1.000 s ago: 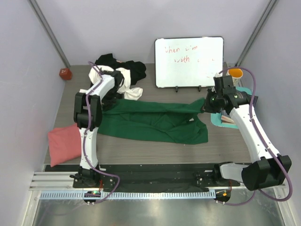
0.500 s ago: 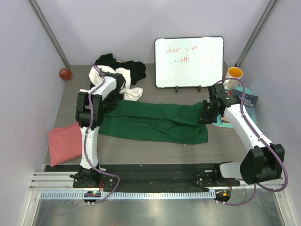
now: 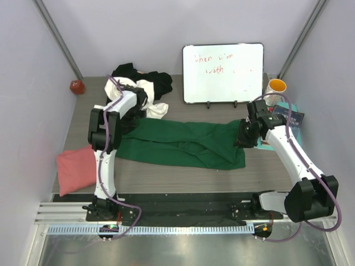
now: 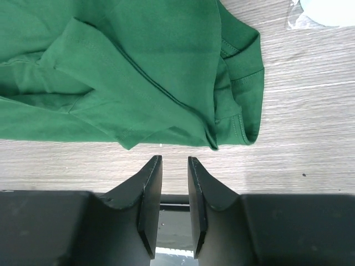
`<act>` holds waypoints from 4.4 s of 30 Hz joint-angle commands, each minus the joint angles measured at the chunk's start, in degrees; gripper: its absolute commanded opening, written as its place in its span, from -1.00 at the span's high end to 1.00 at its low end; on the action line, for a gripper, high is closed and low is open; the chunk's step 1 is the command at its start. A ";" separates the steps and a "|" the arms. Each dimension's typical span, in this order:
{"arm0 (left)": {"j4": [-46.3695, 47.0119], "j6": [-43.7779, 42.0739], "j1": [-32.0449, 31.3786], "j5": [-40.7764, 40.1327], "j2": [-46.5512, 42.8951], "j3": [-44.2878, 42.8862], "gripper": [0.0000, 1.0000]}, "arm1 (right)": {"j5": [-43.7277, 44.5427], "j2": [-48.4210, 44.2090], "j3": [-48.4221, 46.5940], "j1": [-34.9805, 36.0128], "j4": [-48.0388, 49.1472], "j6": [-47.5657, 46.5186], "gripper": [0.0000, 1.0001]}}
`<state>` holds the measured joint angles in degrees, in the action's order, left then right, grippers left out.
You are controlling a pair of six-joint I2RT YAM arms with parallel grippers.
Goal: Fold and stack the t-shirts
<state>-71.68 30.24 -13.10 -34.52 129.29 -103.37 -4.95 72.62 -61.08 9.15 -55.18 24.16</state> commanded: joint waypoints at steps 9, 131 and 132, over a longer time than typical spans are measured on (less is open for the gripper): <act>-2.93 3.07 -2.36 0.25 -10.73 -6.74 0.18 | 1.18 -2.66 -10.90 -0.18 2.26 -0.43 0.37; 6.11 -1.15 -18.80 2.97 -3.96 11.70 0.66 | -15.62 18.00 -1.94 9.31 7.72 -1.31 0.48; 6.11 -1.06 -18.71 3.06 -4.05 11.70 0.66 | -15.53 17.73 -1.68 9.57 7.02 -1.22 0.46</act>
<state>-68.03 28.99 -32.53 -32.36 126.34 -92.33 -18.70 93.78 -63.83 17.58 -45.54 22.76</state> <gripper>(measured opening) 0.171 0.256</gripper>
